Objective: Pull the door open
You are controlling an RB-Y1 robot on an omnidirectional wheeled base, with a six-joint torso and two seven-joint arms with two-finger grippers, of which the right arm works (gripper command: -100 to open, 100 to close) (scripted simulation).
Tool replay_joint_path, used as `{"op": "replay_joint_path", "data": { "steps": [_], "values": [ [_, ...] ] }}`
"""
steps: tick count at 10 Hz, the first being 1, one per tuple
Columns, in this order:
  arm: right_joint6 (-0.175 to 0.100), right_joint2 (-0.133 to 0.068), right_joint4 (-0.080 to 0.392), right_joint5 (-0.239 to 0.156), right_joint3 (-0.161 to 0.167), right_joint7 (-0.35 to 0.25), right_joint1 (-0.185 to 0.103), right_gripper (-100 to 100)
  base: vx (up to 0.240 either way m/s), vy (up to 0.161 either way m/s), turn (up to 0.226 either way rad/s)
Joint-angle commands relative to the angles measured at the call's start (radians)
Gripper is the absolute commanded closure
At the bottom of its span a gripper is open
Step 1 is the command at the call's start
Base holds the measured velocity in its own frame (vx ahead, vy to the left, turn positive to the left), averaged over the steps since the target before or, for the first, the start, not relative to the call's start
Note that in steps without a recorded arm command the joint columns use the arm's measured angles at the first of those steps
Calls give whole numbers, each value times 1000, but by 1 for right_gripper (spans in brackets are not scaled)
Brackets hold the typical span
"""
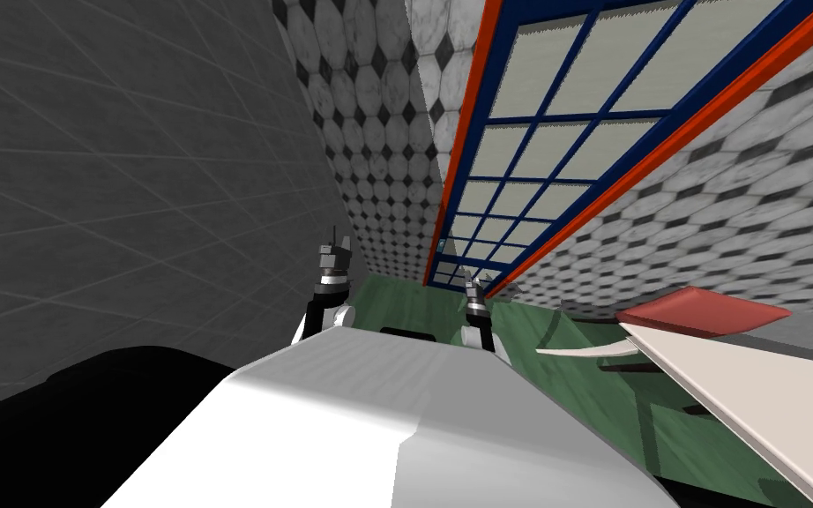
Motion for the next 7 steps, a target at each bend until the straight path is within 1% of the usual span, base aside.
{"op": "replay_joint_path", "data": {
  "steps": [1, 7],
  "values": [
    [-11, -6, 42, -1, -4, 39, -15, -100, 113, 21, 3],
    [-51, -15, 185, 1, -13, 179, -59, -100, 100, 19, 2]
  ]
}}
